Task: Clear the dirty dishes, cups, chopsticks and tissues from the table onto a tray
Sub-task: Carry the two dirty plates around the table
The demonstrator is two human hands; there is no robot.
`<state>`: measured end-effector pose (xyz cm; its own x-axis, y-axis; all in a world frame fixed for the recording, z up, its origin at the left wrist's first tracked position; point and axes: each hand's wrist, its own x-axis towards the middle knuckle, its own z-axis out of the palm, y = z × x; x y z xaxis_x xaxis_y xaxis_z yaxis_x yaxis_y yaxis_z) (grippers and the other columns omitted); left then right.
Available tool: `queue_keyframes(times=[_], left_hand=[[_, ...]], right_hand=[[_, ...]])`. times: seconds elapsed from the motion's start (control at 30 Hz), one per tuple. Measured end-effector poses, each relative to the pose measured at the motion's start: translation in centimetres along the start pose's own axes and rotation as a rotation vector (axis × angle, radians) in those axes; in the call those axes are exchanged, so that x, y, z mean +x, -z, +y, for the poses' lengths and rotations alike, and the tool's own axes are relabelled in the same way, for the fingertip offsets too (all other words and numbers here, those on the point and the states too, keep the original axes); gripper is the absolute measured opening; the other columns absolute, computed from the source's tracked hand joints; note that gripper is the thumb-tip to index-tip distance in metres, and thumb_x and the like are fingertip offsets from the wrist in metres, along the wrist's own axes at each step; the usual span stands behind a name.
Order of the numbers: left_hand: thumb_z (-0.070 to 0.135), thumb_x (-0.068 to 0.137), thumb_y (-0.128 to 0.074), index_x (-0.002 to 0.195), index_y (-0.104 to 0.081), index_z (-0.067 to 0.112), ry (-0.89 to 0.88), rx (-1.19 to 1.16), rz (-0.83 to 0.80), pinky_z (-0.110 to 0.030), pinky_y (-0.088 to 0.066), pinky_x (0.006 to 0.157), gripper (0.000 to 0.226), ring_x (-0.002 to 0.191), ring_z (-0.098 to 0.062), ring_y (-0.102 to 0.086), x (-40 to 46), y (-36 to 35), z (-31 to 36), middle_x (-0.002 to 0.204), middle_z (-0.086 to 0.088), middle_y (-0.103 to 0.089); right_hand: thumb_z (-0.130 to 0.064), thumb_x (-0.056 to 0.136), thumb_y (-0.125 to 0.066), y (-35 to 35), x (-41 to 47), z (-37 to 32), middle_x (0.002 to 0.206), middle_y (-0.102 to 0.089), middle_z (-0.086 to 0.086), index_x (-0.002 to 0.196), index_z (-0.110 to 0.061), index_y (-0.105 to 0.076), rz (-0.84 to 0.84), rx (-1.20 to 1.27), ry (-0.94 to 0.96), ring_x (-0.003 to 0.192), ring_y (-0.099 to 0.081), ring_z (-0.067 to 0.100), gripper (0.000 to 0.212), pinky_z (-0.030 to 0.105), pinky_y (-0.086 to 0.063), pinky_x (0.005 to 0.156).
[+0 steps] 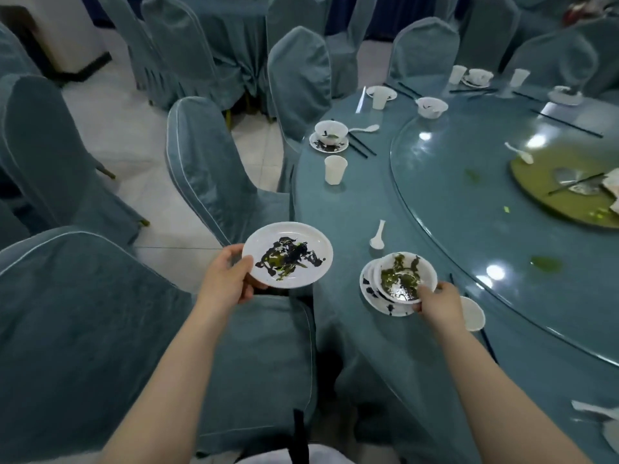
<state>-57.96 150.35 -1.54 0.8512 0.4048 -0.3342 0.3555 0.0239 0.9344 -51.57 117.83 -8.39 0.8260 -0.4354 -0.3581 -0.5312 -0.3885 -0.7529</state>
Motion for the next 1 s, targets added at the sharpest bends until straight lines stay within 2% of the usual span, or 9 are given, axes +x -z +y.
queue_keyframes(times=[0.07,0.13,0.27,0.33,0.43,0.5,0.63,0.8,1.0], left_hand=[[0.014,0.093,-0.046,0.106,-0.053,0.027,0.002,0.039,-0.062,-0.017,-0.032,0.035,0.019,0.038,-0.012,-0.044,2.5,-0.4,0.2,0.049,0.002,-0.062],[0.016,0.093,-0.047,0.109,-0.053,0.026,0.010,0.065,-0.102,-0.019,-0.032,0.035,0.020,0.042,-0.014,-0.045,4.3,-0.8,0.1,0.052,0.002,-0.064],[0.016,0.093,-0.047,0.109,-0.054,0.025,0.046,0.114,-0.135,-0.018,-0.033,0.036,0.020,0.037,-0.011,-0.045,6.1,-1.8,-0.5,0.052,-0.002,-0.065],[0.016,0.092,-0.047,0.109,-0.055,0.024,0.061,0.123,-0.154,-0.017,-0.033,0.036,0.020,0.035,-0.009,-0.046,6.3,-2.3,-1.0,0.054,-0.003,-0.065],[0.013,0.092,-0.046,0.110,-0.056,0.020,0.072,0.111,-0.135,-0.015,-0.034,0.037,0.022,0.034,-0.009,-0.047,6.6,-3.5,-1.6,0.062,-0.008,-0.066],[0.012,0.092,-0.046,0.110,-0.057,0.021,0.085,0.124,-0.133,-0.015,-0.036,0.038,0.023,0.035,-0.009,-0.047,6.5,-4.7,-2.1,0.064,-0.008,-0.065],[0.012,0.093,-0.047,0.111,-0.057,0.022,0.099,0.139,-0.144,-0.017,-0.037,0.035,0.023,0.035,-0.009,-0.048,6.0,-7.9,-3.4,0.068,-0.007,-0.066],[0.010,0.095,-0.047,0.113,-0.054,0.021,0.100,0.246,-0.206,-0.017,-0.037,0.034,0.022,0.035,-0.010,-0.053,5.3,-14.0,-5.1,0.057,0.001,-0.066],[0.016,0.096,-0.049,0.115,-0.050,0.029,0.113,0.345,-0.300,-0.022,-0.046,0.042,0.023,0.042,-0.013,-0.058,4.9,-19.5,-7.0,0.055,-0.001,-0.068]], right_hand=[[-0.019,0.092,-0.049,-0.6,0.9,-0.1,0.112,-0.062,0.020,0.124,-0.004,-0.042,0.002,-0.212,-0.013,0.098,-0.060,0.038,0.037,0.039,-0.044,0.075],[-0.026,0.093,-0.045,-1.1,1.1,-0.1,0.111,-0.061,0.020,0.126,-0.006,-0.035,-0.003,-0.420,-0.022,0.099,-0.058,0.040,0.040,0.039,-0.040,0.073],[-0.038,0.095,-0.041,-2.1,1.3,-0.1,0.118,-0.059,0.022,0.130,-0.006,-0.030,-0.110,-0.579,-0.065,0.102,-0.058,0.040,0.049,0.040,-0.045,0.080],[-0.034,0.093,-0.042,-2.4,1.6,0.0,0.107,-0.064,0.019,0.127,-0.007,-0.036,-0.138,-0.525,-0.108,0.088,-0.066,0.037,0.044,0.044,-0.053,0.081],[-0.015,0.087,-0.043,-2.1,2.6,-0.3,0.086,-0.068,0.017,0.113,-0.007,-0.051,-0.125,-0.367,-0.091,0.069,-0.068,0.034,0.028,0.044,-0.058,0.066],[-0.012,0.087,-0.044,-1.3,3.0,-0.9,0.088,-0.067,0.016,0.109,-0.009,-0.053,-0.114,-0.302,-0.034,0.066,-0.067,0.031,0.023,0.037,-0.055,0.054],[-0.009,0.086,-0.046,1.7,3.2,-1.6,0.075,-0.065,0.008,0.099,-0.020,-0.052,-0.069,-0.148,0.056,0.039,-0.059,0.016,0.018,0.021,-0.041,0.035],[-0.013,0.086,-0.050,7.8,4.8,-1.3,0.065,-0.067,0.006,0.102,-0.027,-0.048,0.042,-0.043,0.124,0.037,-0.059,0.013,0.021,0.027,-0.048,0.045],[-0.017,0.089,-0.053,11.2,7.1,1.0,0.059,-0.067,0.006,0.107,-0.024,-0.052,0.004,0.021,0.081,0.040,-0.061,0.015,0.019,0.030,-0.048,0.049]])
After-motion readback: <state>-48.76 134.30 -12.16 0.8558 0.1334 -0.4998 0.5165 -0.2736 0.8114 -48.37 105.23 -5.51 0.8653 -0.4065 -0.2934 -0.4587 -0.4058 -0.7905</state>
